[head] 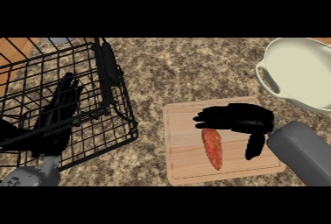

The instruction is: Pick the sweet potato from the cutting board and place it in the pot

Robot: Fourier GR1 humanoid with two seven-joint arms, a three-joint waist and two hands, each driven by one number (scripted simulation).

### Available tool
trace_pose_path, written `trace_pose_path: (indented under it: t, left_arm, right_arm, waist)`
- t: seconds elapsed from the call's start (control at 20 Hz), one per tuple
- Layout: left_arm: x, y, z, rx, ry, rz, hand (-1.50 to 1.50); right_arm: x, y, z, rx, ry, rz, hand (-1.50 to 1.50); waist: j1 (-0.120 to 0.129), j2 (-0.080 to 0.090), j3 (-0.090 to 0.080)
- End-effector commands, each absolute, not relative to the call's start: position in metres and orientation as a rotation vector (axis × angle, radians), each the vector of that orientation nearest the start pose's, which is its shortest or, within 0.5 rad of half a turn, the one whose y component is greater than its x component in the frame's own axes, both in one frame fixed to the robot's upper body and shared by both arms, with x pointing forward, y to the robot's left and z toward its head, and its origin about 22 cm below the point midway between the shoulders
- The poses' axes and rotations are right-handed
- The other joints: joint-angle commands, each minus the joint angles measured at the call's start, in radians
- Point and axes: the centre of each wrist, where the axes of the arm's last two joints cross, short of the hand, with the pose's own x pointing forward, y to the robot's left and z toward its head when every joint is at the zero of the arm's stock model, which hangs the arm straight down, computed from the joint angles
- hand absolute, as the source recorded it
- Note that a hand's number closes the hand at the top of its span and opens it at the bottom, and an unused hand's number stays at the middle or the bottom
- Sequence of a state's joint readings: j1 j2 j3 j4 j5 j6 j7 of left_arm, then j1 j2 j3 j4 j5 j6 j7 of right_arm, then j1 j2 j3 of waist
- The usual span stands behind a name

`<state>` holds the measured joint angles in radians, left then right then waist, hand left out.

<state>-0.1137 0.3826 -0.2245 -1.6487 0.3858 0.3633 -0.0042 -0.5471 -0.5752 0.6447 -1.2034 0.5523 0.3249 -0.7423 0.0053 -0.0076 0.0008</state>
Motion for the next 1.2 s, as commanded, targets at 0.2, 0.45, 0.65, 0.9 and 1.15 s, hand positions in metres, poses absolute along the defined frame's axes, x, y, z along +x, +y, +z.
trace_pose_path:
  t: [0.2,0.45,0.65,0.9,1.15]
  left_arm:
    - [0.299,0.248,0.07,0.106,-1.77,0.054,0.0]
    - [0.294,0.272,0.09,0.105,-1.77,0.07,0.0]
    - [0.29,0.257,0.076,0.121,-1.765,0.062,0.0]
    - [0.296,0.264,0.072,0.098,-1.748,0.073,0.0]
    - [0.29,0.268,0.09,0.11,-1.754,0.061,0.0]
  right_arm:
    - [0.326,-0.207,0.014,0.215,-1.608,1.92,-1.5]
    - [0.332,-0.199,0.001,0.23,-1.625,1.917,-1.5]
    - [0.317,-0.18,-0.025,0.276,-1.606,1.938,-1.5]
    - [0.322,-0.166,-0.014,0.373,-1.667,2.051,1.5]
    - [0.299,-0.161,-0.026,0.392,-1.789,2.015,1.5]
  waist:
    - [-0.015,0.011,-0.001]
    - [-0.005,0.01,-0.001]
    - [-0.005,0.01,-0.001]
    - [-0.009,0.011,-0.001]
    - [-0.014,0.008,-0.001]
